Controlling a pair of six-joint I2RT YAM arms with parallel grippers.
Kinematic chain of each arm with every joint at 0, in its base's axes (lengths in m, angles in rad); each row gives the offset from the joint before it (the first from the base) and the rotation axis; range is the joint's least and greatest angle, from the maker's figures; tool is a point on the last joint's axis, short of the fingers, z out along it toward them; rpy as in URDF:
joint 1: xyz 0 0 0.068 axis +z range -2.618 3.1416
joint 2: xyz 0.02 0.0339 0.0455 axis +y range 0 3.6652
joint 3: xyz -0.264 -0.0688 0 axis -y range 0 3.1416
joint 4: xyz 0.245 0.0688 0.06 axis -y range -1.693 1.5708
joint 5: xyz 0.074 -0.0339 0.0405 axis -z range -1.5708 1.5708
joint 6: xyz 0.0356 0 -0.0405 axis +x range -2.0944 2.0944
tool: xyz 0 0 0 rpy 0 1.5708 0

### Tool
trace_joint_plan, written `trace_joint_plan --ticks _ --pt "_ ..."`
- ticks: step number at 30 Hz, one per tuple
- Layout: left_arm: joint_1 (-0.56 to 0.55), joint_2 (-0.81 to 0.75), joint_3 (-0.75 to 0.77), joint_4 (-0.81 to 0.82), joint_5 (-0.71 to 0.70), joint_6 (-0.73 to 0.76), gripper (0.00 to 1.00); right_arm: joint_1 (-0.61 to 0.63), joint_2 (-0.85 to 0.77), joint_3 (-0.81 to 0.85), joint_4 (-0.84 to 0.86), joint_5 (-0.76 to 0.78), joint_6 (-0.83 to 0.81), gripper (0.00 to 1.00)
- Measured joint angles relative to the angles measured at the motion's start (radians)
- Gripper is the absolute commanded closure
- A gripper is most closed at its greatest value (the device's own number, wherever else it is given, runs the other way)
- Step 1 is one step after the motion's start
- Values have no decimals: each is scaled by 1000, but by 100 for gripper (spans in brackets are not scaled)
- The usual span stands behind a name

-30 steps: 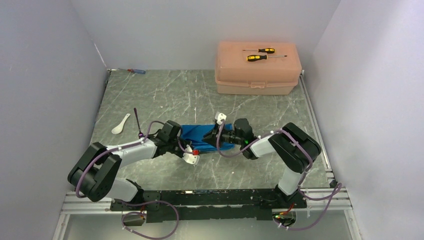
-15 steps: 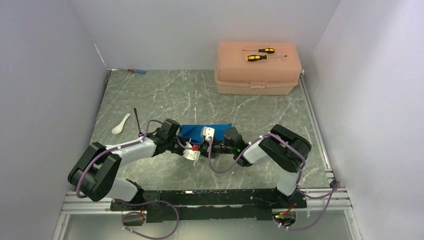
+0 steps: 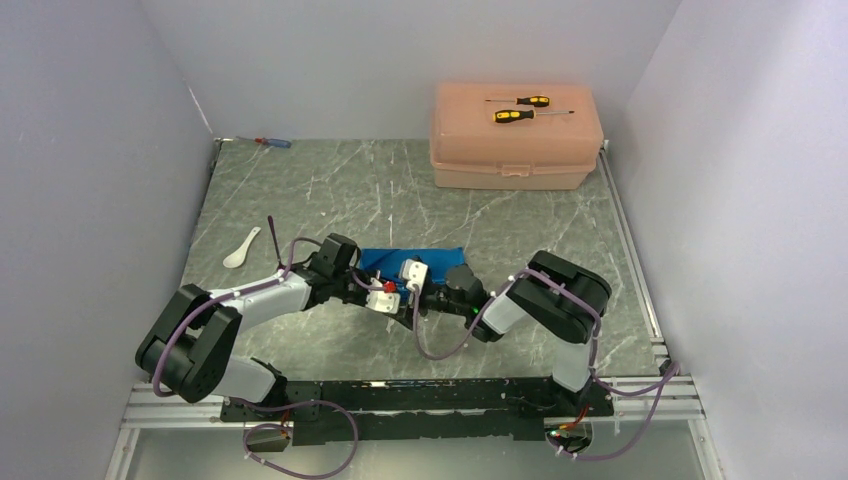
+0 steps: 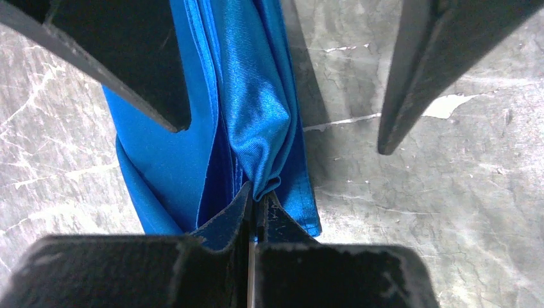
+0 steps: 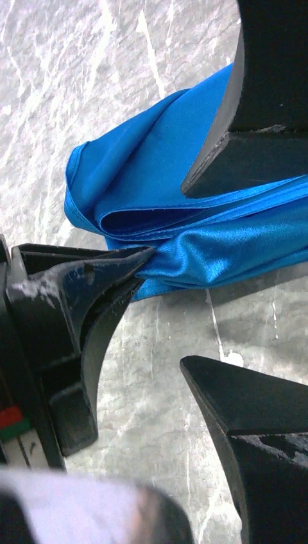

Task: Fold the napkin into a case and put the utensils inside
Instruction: Pick up the 2/3-rectangle-folded napkin from the center of the board, then pass from the left arm to the right

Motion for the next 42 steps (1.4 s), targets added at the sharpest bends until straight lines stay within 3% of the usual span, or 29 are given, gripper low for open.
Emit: trace_joint_plan --ticks 5,11,24,30,34,38,42 --pt "1 0 2 0 1 -5 97 16 -35 -38 26 37 -4 1" --pt "3 0 2 0 2 -9 97 19 -51 -41 41 80 -4 21" --pt "18 0 14 -2 16 -49 97 21 40 13 48 86 7 22" --pt "23 0 25 -19 15 -62 97 28 86 50 97 107 12 43" --pt "26 2 25 -28 15 -73 97 31 115 72 127 118 14 49" --pt "29 4 25 -29 13 -77 97 32 127 72 146 133 16 65" --pt "32 5 26 -27 12 -81 97 40 134 55 172 155 31 63"
